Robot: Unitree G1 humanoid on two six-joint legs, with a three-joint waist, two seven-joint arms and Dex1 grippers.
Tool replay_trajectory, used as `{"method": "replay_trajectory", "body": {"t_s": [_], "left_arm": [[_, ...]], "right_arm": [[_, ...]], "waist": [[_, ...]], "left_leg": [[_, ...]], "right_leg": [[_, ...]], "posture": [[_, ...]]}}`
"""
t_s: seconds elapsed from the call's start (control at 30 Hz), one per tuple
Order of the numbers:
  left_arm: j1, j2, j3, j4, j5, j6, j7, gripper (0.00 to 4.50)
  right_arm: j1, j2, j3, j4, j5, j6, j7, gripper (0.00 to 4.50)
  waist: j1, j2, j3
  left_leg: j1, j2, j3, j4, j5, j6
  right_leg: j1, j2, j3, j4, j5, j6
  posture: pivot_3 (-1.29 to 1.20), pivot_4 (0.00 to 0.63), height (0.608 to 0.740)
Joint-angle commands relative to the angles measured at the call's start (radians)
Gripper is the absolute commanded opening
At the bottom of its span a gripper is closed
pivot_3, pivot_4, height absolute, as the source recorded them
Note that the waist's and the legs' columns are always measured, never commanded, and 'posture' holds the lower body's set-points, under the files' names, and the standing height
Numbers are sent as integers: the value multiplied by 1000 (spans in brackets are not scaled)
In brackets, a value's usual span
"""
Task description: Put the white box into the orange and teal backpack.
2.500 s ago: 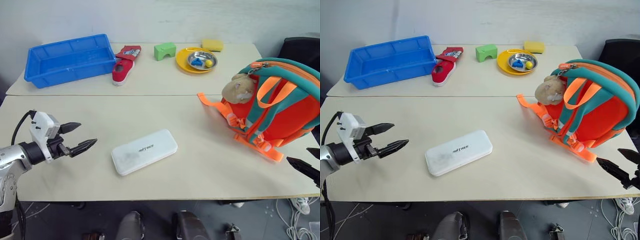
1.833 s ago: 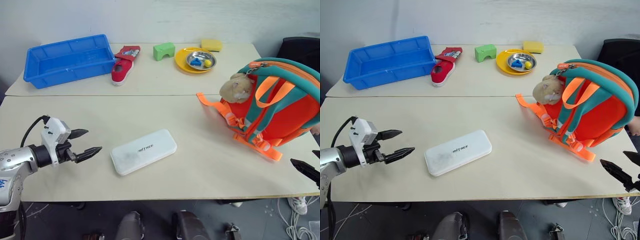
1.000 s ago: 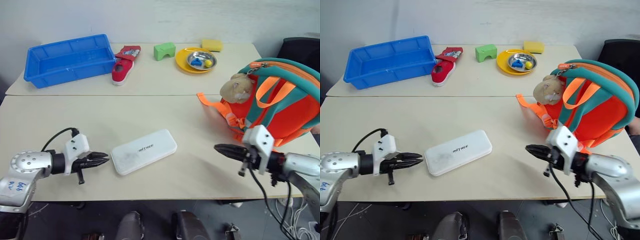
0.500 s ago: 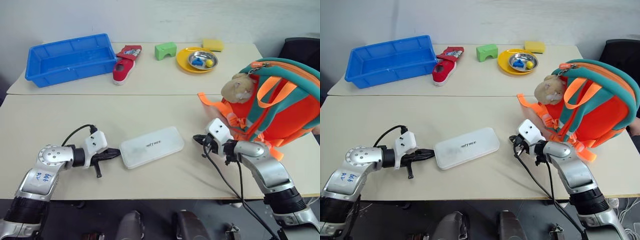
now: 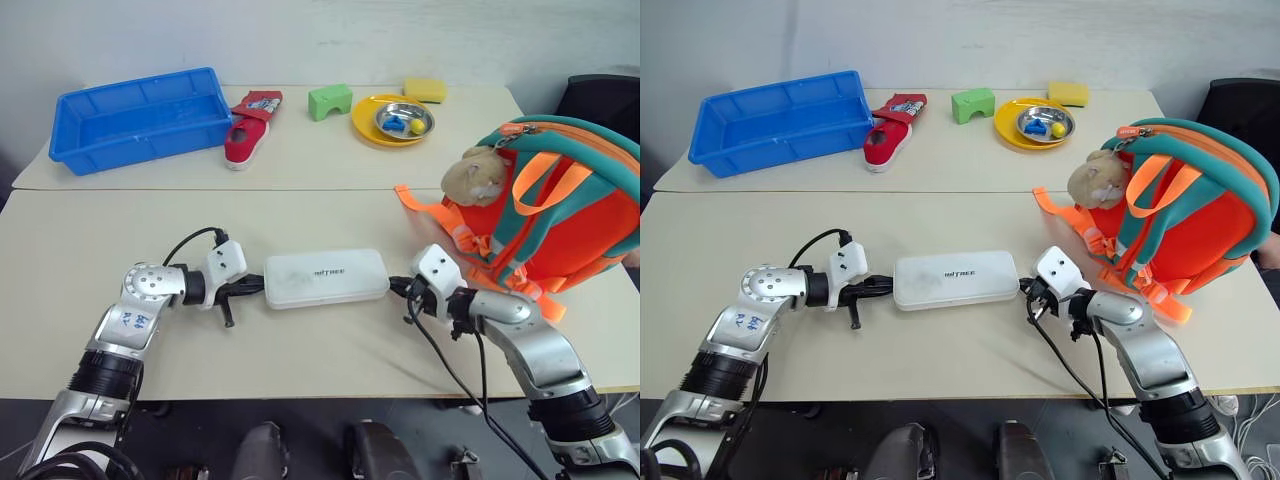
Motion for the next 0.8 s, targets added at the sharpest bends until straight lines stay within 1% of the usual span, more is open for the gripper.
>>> {"method": "replay_trajectory", "body": {"t_s": [0.03, 0.13, 0.23, 0.27, 0.33, 0.37, 0.47, 0.53, 0.57, 0.63, 0.67, 0.8], "left_arm": [[-42, 4, -4, 63, 23, -41, -13, 65], [-65, 35, -5, 132, 42, -65, -39, 65], [-94, 70, 2, 211, 47, -53, -69, 600], [-107, 81, 8, 236, 30, -22, -96, 916], [-140, 89, 32, 270, -24, 96, -140, 1526], [-161, 92, 45, 280, -57, 185, -164, 1842], [-228, 115, 67, 274, -174, 516, -267, 2769], [-281, 103, 90, 284, -225, 698, -250, 3335], [-305, 93, 98, 294, -238, 775, -228, 3692], [-327, 87, 81, 285, -258, 893, -226, 4316], [-330, 87, 68, 272, -269, 941, -236, 4477], [-352, 64, 51, 260, -312, 1084, -230, 4477]], "right_arm": [[19, -16, -30, -49, 4, -4, 1, 0], [30, -21, -42, -47, -5, -7, -5, 0], [37, -29, -49, -40, -13, -14, -7, 0], [36, -34, -47, -38, -20, -19, -7, 0], [33, -40, -48, -35, -27, -24, -6, 0], [30, -42, -49, -33, -29, -26, -6, 0], [18, -43, -48, -26, -37, -32, -9, 0], [11, -42, -45, -18, -44, -39, -10, 0], [9, -41, -42, -14, -50, -45, -10, 0], [5, -39, -35, -5, -65, -60, -13, 0], [1, -36, -32, -1, -71, -64, -16, 0], [-9, -24, -27, 6, -83, -68, -26, 0]], "waist": [[0, 0, 0], [0, 0, 0], [-5, 0, 0], [-7, 0, 0], [-9, 0, 0], [-9, 0, 0], [-9, 0, 0], [-7, 0, 0], [-6, 0, 0], [-3, 0, 0], [-3, 0, 0], [-3, 0, 0]], "left_leg": [[0, 0, 0, 0, 0, 0], [0, 0, 0, 1, 0, 0], [0, 0, 0, 0, 1, -1], [1, 1, 0, 0, 1, -2], [1, 1, 0, -1, 2, -2], [1, 1, 0, -1, 2, -2], [1, 1, 0, -1, 2, -2], [0, 1, 0, 0, 2, -2], [0, 0, 0, 0, 2, -2], [-1, 0, -1, 1, 3, -2], [-1, 0, -1, 1, 3, -2], [-2, 0, -1, 1, 3, -2]], "right_leg": [[0, 0, 0, 0, 0, 0], [0, 0, 0, 1, 0, 0], [0, 1, 0, 1, 0, 0], [0, 1, 0, 1, 0, 0], [0, 1, 0, 1, 0, 0], [0, 2, 0, 1, 0, 0], [-1, 2, 0, 1, 0, 0], [-1, 2, 0, 2, 0, 0], [-1, 1, 0, 2, 0, 0], [-2, 1, -1, 2, 0, 0], [-2, 1, -1, 2, 0, 0], [-2, 1, -1, 3, 0, 0]], "posture": [[0, 150, 740], [0, 150, 740], [0, 150, 740], [0, 150, 740], [0, 150, 740], [0, 150, 740], [0, 150, 740], [0, 150, 740], [0, 150, 740], [0, 150, 740], [0, 150, 740], [0, 150, 740]]}}
